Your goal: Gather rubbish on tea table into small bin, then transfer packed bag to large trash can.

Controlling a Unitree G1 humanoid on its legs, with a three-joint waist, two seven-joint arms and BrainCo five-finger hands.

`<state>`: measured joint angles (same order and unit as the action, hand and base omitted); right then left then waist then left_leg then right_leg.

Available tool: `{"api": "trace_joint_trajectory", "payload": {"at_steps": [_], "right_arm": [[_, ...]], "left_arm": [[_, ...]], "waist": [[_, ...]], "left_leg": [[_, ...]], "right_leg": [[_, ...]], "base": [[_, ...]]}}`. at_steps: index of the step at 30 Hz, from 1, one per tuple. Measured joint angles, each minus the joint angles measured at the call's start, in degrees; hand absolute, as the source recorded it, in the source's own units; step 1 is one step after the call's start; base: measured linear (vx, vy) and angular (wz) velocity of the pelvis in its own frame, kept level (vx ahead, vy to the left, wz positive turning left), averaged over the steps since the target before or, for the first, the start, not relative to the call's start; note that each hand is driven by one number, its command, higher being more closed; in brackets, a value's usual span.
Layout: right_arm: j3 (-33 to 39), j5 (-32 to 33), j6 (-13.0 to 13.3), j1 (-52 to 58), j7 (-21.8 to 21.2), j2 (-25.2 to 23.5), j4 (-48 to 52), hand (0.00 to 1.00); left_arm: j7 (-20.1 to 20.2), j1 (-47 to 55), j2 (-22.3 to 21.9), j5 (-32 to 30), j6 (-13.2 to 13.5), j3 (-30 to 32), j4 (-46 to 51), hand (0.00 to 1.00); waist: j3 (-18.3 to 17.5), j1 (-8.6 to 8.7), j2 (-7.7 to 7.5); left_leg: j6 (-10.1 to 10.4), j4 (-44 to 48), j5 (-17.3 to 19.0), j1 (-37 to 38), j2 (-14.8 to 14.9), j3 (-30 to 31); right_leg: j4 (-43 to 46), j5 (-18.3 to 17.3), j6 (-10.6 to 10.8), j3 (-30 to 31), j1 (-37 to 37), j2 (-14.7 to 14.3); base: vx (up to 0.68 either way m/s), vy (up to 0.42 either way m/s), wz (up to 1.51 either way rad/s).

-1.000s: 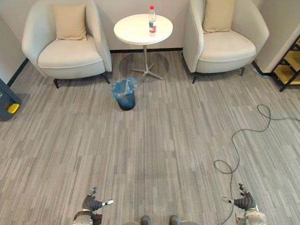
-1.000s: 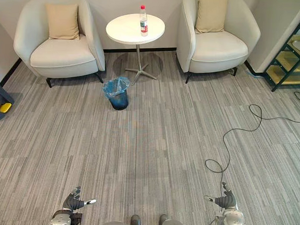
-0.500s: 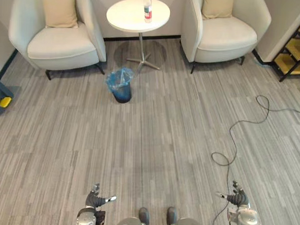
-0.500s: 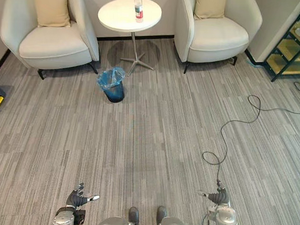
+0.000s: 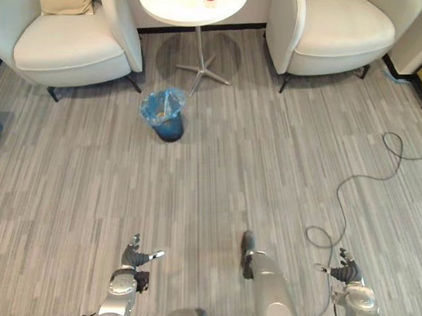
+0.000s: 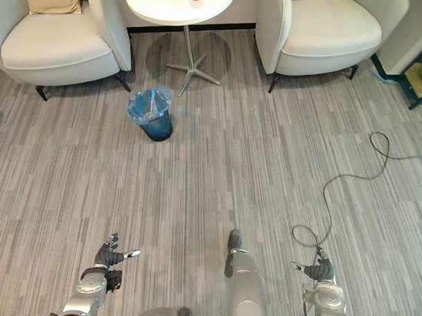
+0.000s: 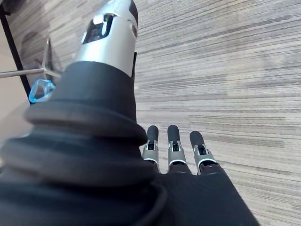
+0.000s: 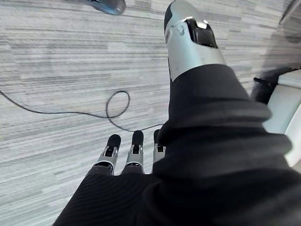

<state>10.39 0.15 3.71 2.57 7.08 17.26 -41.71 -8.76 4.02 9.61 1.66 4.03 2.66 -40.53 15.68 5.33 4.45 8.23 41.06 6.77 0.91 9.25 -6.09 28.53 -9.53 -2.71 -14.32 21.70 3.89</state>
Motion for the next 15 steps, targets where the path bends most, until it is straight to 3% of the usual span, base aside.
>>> {"api": "trace_joint_trajectory", "payload": {"at_steps": [1,2,4,7,9,10,12,13,14,15], "right_arm": [[-1.62,0.15,0.02,-0.32,0.24,-0.32,0.03,0.0],[-2.23,0.65,0.27,-0.5,0.34,-1.08,0.67,0.0],[-2.1,2.24,0.57,-0.48,0.5,-1.87,2.13,0.0],[-1.98,2.67,1.09,-1.5,0.54,-1.25,2.23,0.0],[-1.44,2.67,0.9,-3.2,0.58,-1.04,0.18,0.0],[-1.13,2.62,0.84,-3.29,0.73,-0.93,-0.32,0.0],[-1.35,2.58,0.73,-2.22,1.16,-0.34,-0.29,0.0],[-1.58,2.5,0.48,-2.04,1.64,-1.26,-0.72,0.0],[-1.98,2.44,0.21,-1.88,1.64,-1.8,-1.42,0.0],[-1.99,2.39,0.21,-1.5,1.61,-2.26,-1.86,0.0]], "left_arm": [[0.04,0.48,-0.27,-0.01,0.01,-0.01,0.01,0.0],[0.04,0.57,-0.27,0.01,-0.02,0.01,0.06,0.0],[0.02,0.71,-0.3,0.03,0.1,0.01,0.85,0.0],[-0.02,1.57,-0.39,0.12,0.21,0.08,1.98,0.0],[-0.15,2.63,-0.67,0.63,0.19,0.67,1.98,0.0],[-0.18,3.25,-0.99,0.8,0.17,0.78,2.01,0.0],[-0.34,4.96,-1.96,1.45,0.16,0.84,2.01,0.0],[-0.28,5.66,-2.11,1.76,-0.02,1.72,1.76,0.0],[-0.21,5.55,-2.48,1.8,-0.07,1.99,1.5,0.0],[-0.14,5.44,-2.47,1.94,-0.06,1.97,1.48,0.0]], "waist": [[0.29,-0.95,0.0],[0.8,-2.2,-0.66],[1.48,-3.46,-2.36],[1.73,-5.47,-2.75],[1.95,-7.01,-2.68],[1.88,-7.72,-2.56],[0.77,-8.4,-0.77],[-0.03,-9.42,-1.96],[-0.57,-8.8,-3.59],[-0.86,-8.37,-4.63]], "left_leg": [[-1.8,14.47,0.9,-5.36,3.61,-1.15],[-4.09,22.44,2.37,-9.16,5.23,-2.78],[-5.66,23.42,3.37,-14.31,5.19,-5.55],[-6.26,6.76,3.86,-23.4,2.47,-10.2],[-3.66,-14.89,1.2,-24.51,-2.01,-10.02],[-3.36,-23.68,-1.14,-23.88,-3.21,-9.83],[-5.79,-27.85,-2.57,-24.58,-3.44,-9.5],[-10.44,-21.96,-6.13,-25.46,-4.42,-8.43],[-12.95,-17.72,-4.52,-25.68,-5.35,-8.4],[-12.77,-16.87,-2.84,-25.18,-5.94,-8.32]], "right_leg": [[-2.25,-1.0,-0.66,-0.23,-5.49,-2.03],[-5.45,-1.61,-1.45,0.15,-11.33,-2.98],[-11.56,-2.41,-1.3,0.58,-18.45,-3.09],[-20.39,-2.35,-1.09,2.04,-26.73,-3.64],[-24.03,-2.82,-0.15,3.95,-31.64,-3.66],[-25.11,-3.47,0.9,4.98,-33.51,-3.91],[-25.28,-6.4,2.91,6.98,-36.9,-5.29],[-19.68,-10.69,4.48,8.3,-36.71,-3.74],[-6.96,-12.45,7.48,8.11,-32.35,-1.29],[1.37,-11.63,9.87,8.1,-29.03,0.16]], "base": [[0.58,-0.27,-0.16],[0.58,-0.247,-0.2],[0.62,-0.223,-0.07],[0.54,-0.11,-0.23],[0.65,-0.004,-0.58],[0.62,0.082,-0.73],[0.6,0.159,-0.74],[0.71,0.203,-0.46],[0.72,0.192,-0.24],[0.87,0.172,0.32]]}}
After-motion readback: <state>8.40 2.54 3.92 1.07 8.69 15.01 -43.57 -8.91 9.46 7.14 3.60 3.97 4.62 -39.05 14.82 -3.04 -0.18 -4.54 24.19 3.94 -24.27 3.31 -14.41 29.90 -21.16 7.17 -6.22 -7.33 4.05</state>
